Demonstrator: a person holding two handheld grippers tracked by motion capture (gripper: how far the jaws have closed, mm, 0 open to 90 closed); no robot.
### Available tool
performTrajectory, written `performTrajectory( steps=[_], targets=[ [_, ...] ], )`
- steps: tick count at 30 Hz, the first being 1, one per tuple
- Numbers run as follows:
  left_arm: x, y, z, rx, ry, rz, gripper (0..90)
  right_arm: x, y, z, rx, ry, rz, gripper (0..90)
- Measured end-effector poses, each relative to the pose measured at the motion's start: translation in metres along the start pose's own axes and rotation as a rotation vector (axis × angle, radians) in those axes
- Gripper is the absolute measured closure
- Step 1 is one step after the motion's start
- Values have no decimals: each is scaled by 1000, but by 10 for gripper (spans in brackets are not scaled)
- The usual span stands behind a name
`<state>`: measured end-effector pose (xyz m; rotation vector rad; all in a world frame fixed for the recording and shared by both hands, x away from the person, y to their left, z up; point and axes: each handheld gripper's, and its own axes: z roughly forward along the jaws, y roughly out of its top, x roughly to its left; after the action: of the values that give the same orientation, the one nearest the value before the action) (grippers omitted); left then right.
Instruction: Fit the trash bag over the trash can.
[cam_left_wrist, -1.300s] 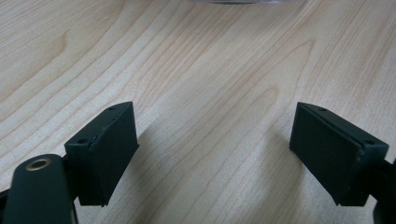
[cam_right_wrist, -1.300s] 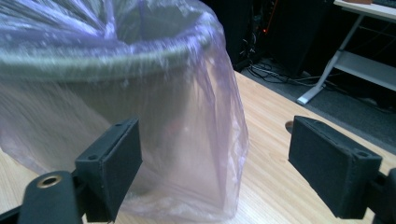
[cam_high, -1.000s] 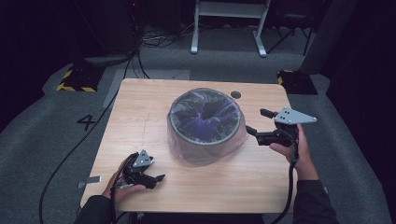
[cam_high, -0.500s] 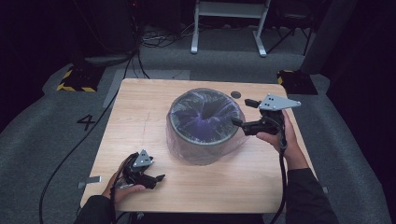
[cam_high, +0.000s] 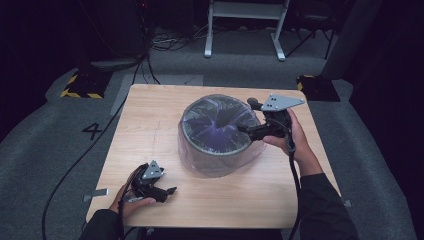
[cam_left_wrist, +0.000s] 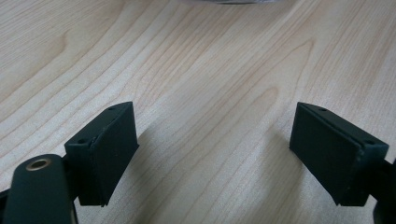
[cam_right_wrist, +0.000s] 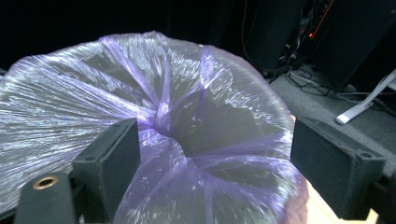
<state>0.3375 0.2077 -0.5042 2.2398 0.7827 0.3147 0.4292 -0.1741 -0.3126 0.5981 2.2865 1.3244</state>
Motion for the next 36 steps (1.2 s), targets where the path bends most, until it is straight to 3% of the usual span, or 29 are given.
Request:
performTrajectory(
  steps=[20, 36],
  targets=[
    [0, 0, 0, 0, 0, 0, 146, 8, 8, 35, 123, 54, 7, 159],
    [0, 0, 0, 0, -4, 6, 147, 17, 15, 52, 179, 32, 10, 165]
  ],
)
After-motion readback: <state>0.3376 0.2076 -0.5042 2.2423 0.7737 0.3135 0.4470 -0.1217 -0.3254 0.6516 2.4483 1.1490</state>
